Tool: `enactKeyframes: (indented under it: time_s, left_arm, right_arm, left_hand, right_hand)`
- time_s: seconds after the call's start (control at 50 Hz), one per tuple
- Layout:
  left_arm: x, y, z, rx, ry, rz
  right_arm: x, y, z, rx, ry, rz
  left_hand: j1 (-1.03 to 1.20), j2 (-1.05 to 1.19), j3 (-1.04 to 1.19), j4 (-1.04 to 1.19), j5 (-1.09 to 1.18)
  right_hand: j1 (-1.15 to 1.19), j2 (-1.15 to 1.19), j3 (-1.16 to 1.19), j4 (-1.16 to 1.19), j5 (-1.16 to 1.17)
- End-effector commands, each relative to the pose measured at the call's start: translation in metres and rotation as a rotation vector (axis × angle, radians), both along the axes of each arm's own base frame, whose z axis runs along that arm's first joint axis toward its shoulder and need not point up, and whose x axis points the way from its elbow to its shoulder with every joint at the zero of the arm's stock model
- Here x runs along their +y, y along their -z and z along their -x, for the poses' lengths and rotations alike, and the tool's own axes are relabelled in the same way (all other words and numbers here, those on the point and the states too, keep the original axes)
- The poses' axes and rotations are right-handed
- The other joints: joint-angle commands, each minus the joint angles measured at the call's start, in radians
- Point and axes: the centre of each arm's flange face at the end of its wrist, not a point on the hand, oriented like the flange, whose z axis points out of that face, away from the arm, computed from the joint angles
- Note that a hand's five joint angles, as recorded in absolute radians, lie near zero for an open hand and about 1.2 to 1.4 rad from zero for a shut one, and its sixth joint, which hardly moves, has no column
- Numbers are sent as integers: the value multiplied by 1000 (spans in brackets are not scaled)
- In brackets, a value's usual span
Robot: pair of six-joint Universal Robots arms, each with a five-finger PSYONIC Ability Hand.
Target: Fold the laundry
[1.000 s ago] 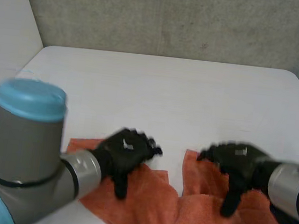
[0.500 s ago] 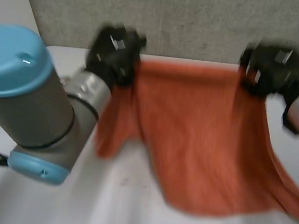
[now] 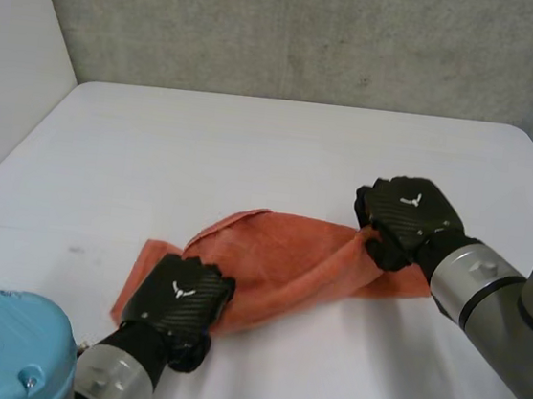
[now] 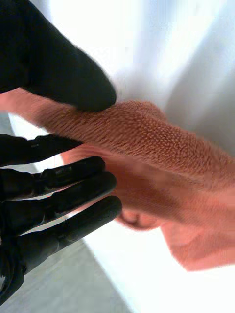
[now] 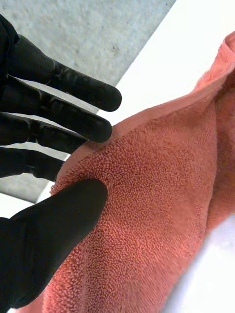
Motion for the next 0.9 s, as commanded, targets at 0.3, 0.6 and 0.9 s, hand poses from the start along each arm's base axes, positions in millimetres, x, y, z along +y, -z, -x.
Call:
enactKeyframes:
  time_s: [0.3, 0.6, 0.9]
  left_arm:
    - [-88, -42, 49, 150, -14, 0]
    - [-112, 32, 65, -182, 98, 16]
    - [-138, 20, 80, -124, 84, 124]
  right_arm:
    - [21, -19, -7, -24, -67, 96]
    - [22, -18, -7, -23, -77, 98]
    - [-6, -32, -10, -40, -16, 161]
  left_hand:
    - [-624, -637, -650, -649, -652]
    - [-472, -484, -497, -496, -499]
    - [464, 452, 439, 440, 437]
  right_hand:
    - [419, 225, 216, 209, 239]
    - [419, 225, 216, 209, 239]
    - [419, 225, 216, 209, 239]
